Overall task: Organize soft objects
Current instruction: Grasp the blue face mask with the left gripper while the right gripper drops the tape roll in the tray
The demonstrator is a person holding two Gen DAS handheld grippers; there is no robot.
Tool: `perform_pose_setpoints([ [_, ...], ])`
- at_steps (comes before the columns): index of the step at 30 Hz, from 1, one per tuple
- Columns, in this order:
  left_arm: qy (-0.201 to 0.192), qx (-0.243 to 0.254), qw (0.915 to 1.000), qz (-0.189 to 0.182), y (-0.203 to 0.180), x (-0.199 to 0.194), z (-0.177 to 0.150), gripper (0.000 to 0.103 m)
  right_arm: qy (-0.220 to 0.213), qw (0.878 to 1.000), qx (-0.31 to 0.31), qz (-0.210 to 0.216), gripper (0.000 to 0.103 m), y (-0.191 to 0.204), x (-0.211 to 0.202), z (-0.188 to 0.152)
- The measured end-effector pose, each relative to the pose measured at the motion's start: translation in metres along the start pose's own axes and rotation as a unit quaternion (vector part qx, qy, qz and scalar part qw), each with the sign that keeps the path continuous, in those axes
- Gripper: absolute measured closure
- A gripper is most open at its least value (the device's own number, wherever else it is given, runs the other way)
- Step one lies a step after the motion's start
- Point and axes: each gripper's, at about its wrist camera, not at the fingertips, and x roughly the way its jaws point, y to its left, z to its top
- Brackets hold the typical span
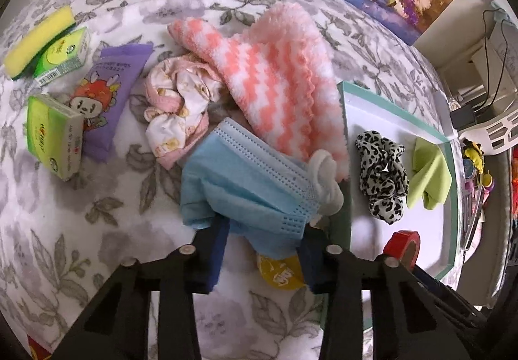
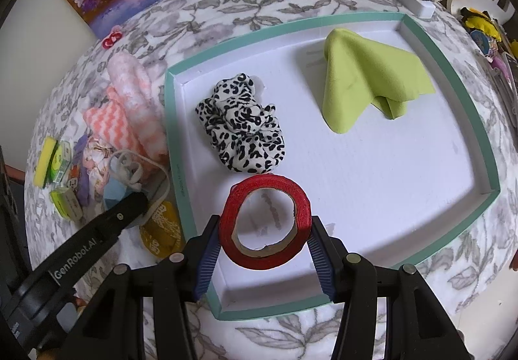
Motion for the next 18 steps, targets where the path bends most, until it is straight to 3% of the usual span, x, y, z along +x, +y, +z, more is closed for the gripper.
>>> perform_pose_setpoints([
  [8, -0.01, 0.002, 0.9999, -0.006, 0.004, -0.008, -0.004, 0.09, 0.001, 1.0, -0.005, -0.001, 0.047, 0.003, 0.0, 0.0],
  [18, -0.035, -0.032, 0.9985, -0.026, 0.021, -0.03, 0.001, 0.092, -0.019, 1.0, -0.006, 0.016, 0.047, 0.006, -0.01, 0.001],
])
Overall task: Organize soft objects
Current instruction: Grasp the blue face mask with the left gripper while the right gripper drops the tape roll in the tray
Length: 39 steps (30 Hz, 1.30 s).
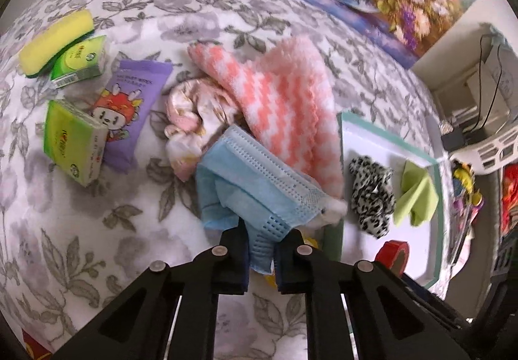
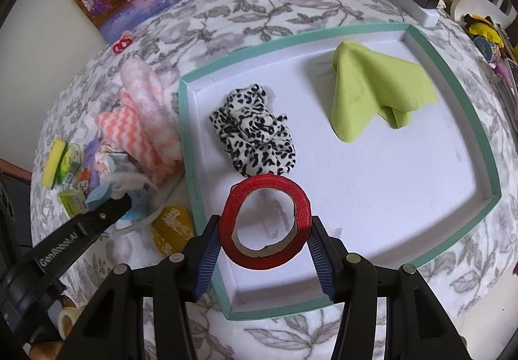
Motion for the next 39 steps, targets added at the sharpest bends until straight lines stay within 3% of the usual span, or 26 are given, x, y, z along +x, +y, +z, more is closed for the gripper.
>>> perform_pose_setpoints([
  [13, -0.076, -0.015, 0.9966, -0.028, 0.005, -0.058, 0.006, 0.092, -0.041, 0.999, 0.001, 0.016, 0.047, 0.002, -0.025, -0.001],
  [20, -0.11, 0.003, 0.9934, -0.033, -0.006, -0.083, 0.004, 0.092, -0.057, 0.998, 0.0, 0.011, 0.047, 0.0, -0.036, 0.001],
  [29, -0.087, 0.053, 0.9946, -0.022, -0.048, -0.065, -0.015, 0.092, -0.054, 0.997, 0.044, -0.035, 0.047, -0.043, -0.036, 0.008],
  [39, -0.04, 0.131, 0.9903, -0.021, -0.112, -0.035, -0.049, 0.091, -0.053, 0.99, 0.118, -0.054, 0.047, -0.113, -0.036, 0.012],
])
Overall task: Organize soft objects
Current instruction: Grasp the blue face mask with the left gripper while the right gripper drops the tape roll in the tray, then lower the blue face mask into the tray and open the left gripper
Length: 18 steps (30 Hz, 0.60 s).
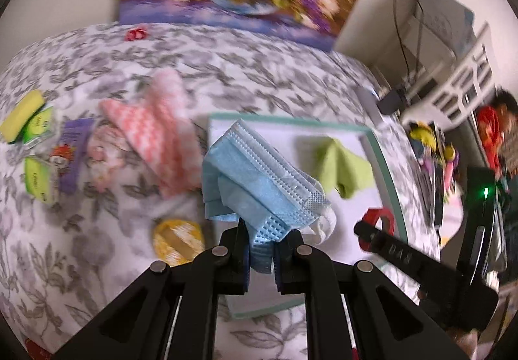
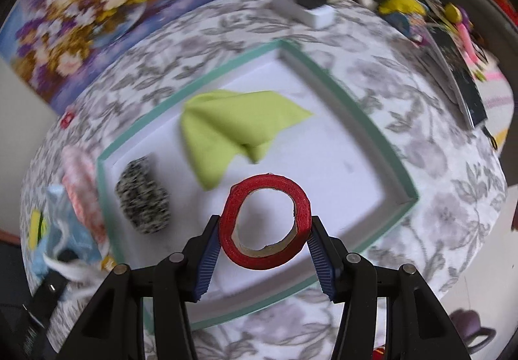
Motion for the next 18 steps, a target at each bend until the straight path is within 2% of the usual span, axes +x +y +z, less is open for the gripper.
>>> perform_pose_setpoints([
  [10, 0.047, 0.023, 0.9985, -0.018, -0.036, 0.031, -0.015, 0.09, 0.0, 0.999, 0.05, 0.0, 0.047, -0.047, 0.008, 0.01],
  [11, 0.05, 0.024, 0.9983, -0.018, -0.037, 0.032, -0.016, 0.085, 0.0, 0.999, 0.053, 0.002, 0.047, -0.049, 0.008, 0.01],
  [13, 0.058, 0.027, 0.9977, -0.022, -0.04, 0.034, -0.016, 0.068, -0.003, 0.998, 0.058, 0.005, 0.047, -0.052, 0.008, 0.01],
  [14, 0.058, 0.027, 0.9977, -0.021, -0.04, 0.034, -0.016, 0.053, -0.004, 0.998, 0.06, 0.006, 0.046, -0.053, 0.008, 0.01],
  [15, 0.057, 0.025, 0.9979, -0.018, -0.04, 0.034, -0.015, 0.045, -0.005, 0.998, 0.061, 0.007, 0.04, -0.053, 0.008, 0.01],
  [18, 0.052, 0.016, 0.9985, -0.01, -0.034, 0.031, -0.013, 0.043, -0.012, 0.998, 0.055, 0.003, 0.025, -0.049, 0.007, 0.011],
])
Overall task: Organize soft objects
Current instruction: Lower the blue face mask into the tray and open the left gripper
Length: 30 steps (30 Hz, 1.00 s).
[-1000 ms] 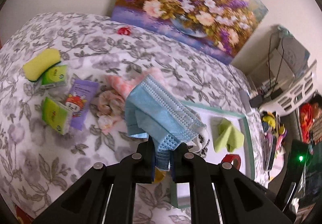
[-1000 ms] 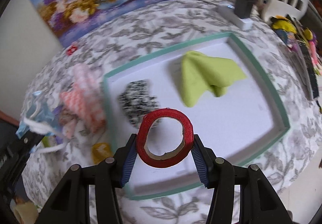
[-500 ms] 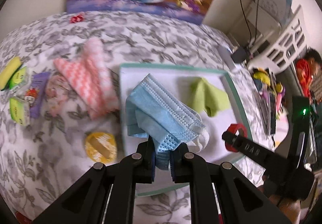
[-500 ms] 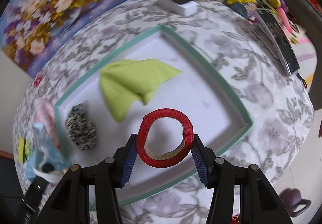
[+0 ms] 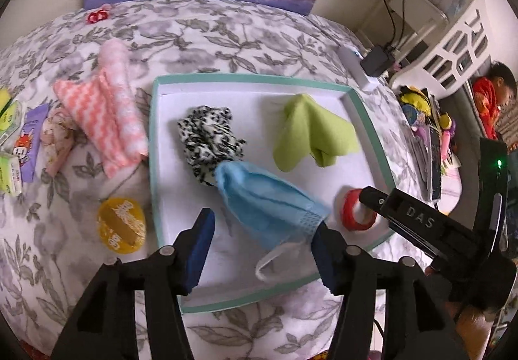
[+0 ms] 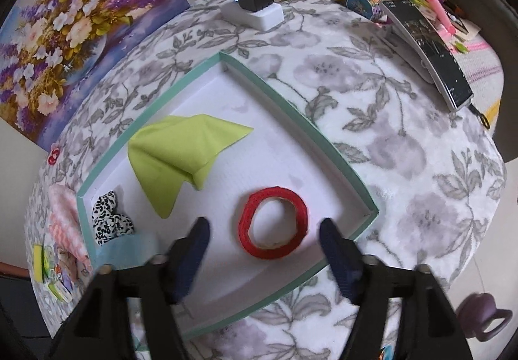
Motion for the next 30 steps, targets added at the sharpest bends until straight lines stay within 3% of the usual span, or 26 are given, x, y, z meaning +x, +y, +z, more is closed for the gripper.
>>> perform_pose_setpoints([
  [2, 0.001, -0.008, 1.0, 0.004, 0.005, 0.0, 0.001, 0.042, -0.003, 1.0, -0.008, -0.003, 0.021, 0.003, 0.0, 0.0],
  [6, 0.0, -0.023, 0.9995, 0.022, 0.015, 0.0, 0.003, 0.024, -0.001, 1.0, -0.017, -0.008, 0.005, 0.006, 0.002, -0.001],
  [8, -0.003, -0.029, 0.9993, 0.022, 0.019, -0.001, 0.004, 0.021, -0.003, 1.0, -0.019, -0.011, 0.0, 0.007, 0.003, -0.001],
  [11, -0.002, -0.032, 0.9994, 0.013, 0.022, -0.002, 0.005, 0.016, -0.003, 1.0, -0.017, -0.014, 0.0, 0.006, 0.004, -0.002],
  [30, -0.009, -0.004, 0.9999, -0.002, 0.017, -0.026, 0.005, 0.015, -0.011, 1.0, -0.011, -0.017, 0.0, 0.005, -0.001, -0.002],
])
